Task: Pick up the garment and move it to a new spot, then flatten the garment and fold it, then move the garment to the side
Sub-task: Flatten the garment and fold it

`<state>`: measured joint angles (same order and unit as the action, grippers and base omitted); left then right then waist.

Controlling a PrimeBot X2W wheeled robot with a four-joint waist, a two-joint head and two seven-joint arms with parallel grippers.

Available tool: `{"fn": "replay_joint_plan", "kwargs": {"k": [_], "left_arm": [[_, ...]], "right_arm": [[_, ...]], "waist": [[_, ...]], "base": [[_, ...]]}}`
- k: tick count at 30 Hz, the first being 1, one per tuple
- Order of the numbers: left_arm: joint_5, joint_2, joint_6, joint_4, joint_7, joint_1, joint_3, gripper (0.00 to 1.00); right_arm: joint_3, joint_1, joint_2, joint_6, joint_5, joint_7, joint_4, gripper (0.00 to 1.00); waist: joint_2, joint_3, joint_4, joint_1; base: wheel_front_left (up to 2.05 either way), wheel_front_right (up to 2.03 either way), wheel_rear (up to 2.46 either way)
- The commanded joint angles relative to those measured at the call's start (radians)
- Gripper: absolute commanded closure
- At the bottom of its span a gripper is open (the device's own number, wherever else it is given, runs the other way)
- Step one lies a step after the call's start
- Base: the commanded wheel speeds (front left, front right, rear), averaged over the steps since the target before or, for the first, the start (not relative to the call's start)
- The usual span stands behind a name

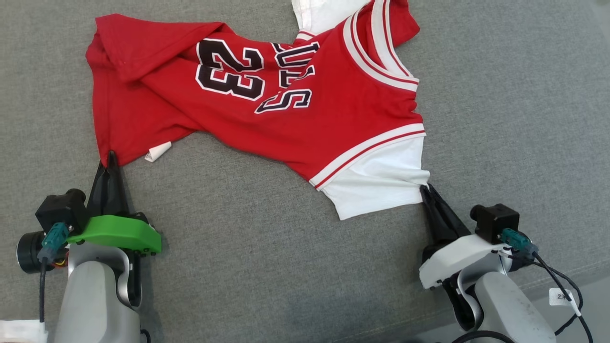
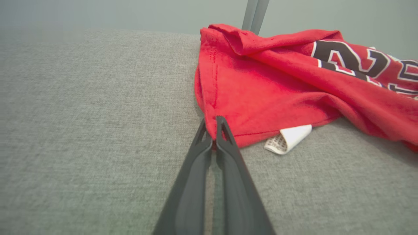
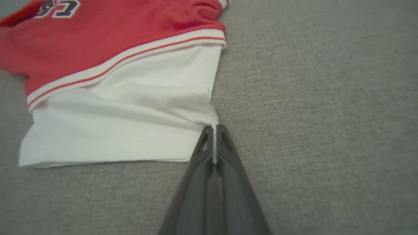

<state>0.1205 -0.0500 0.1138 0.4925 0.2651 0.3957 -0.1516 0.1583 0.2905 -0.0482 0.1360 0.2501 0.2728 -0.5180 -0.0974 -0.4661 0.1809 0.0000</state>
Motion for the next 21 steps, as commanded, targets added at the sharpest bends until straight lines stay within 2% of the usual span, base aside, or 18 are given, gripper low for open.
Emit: {"fn": "replay_joint_plan", "kwargs": {"k": [1, 5, 11, 15, 21], "left_arm": [[0.001, -0.002, 0.003, -0.019, -0.001, -0.023, 0.008, 1.0], [0.01, -0.002, 0.007, -0.063, -0.001, -0.032, 0.009, 1.0], [-0.02, -0.011, 0.015, -0.204, -0.001, -0.023, 0.01, 1.0], [-0.045, -0.064, 0.017, -0.262, -0.001, 0.016, 0.046, 1.0], [-0.027, -0.194, 0.016, -0.309, -0.001, 0.165, 0.142, 1.0]], "right_arm": [[-0.028, -0.021, -0.011, -0.009, 0.019, -0.012, 0.006, 1.0], [-0.056, -0.013, -0.008, -0.006, 0.034, -0.009, 0.08, 1.0], [-0.078, 0.056, -0.04, -0.006, 0.076, -0.009, 0.253, 1.0], [-0.065, 0.144, -0.099, -0.006, 0.104, -0.008, 0.319, 1.0], [-0.063, 0.332, -0.195, -0.006, 0.144, -0.009, 0.374, 1.0]], "waist": [[-0.0001, 0.021, -0.008, 0.0], [-0.0001, 0.057, -0.017, 0.0], [-0.0001, 0.197, -0.03, 0.0], [-0.0001, 0.322, -0.04, 0.0], [-0.0001, 0.416, -0.07, 0.0]], "base": [[0.0, 0.0, 0.0], [0.0, 0.0, 0.0], [0.0, 0.0, 0.0], [0.0, 0.0, 0.0], [0.0, 0.0, 0.0]]}}
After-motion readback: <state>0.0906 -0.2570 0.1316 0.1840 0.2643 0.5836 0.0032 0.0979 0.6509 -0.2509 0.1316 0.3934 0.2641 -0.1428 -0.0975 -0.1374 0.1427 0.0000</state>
